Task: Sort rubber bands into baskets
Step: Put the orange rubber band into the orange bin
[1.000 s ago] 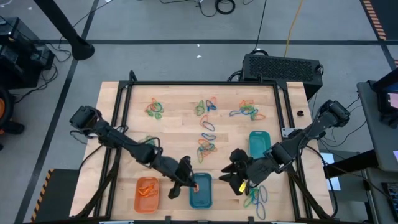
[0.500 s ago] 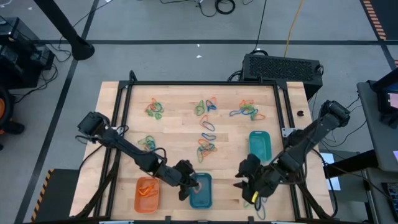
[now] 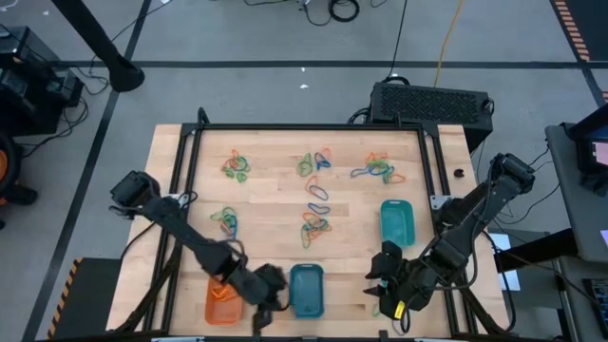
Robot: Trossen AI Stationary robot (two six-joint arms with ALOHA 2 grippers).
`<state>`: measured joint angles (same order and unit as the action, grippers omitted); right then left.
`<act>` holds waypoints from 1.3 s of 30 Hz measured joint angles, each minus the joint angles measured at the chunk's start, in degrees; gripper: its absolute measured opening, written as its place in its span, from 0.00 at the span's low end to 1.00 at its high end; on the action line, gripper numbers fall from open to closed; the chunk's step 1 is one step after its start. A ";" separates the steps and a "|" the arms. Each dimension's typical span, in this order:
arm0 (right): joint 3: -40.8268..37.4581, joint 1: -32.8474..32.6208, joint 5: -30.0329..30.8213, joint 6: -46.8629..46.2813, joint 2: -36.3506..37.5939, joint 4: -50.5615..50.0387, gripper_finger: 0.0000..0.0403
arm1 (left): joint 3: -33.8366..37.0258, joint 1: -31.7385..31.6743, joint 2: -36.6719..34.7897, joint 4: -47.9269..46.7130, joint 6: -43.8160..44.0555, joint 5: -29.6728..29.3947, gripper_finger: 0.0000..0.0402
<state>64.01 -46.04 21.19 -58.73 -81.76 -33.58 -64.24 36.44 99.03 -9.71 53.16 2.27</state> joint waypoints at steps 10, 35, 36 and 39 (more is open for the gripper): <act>0.00 1.11 2.90 -0.16 -0.02 -0.07 0.44 | -0.58 9.65 -1.95 -21.93 11.07 7.86 0.00; -0.02 4.80 3.02 1.05 -0.02 2.04 0.44 | -0.51 11.59 -2.46 -37.96 12.06 6.19 0.12; -0.02 4.92 3.04 1.26 -0.02 2.01 0.44 | -0.51 11.56 -2.46 -37.73 12.03 6.05 0.14; -0.02 5.52 3.00 2.49 -0.02 2.03 0.44 | -0.51 11.24 -2.46 -37.45 12.07 5.92 0.21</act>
<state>63.99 -40.52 24.19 -56.24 -81.78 -31.55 -64.75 47.68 96.57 -47.16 65.23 8.19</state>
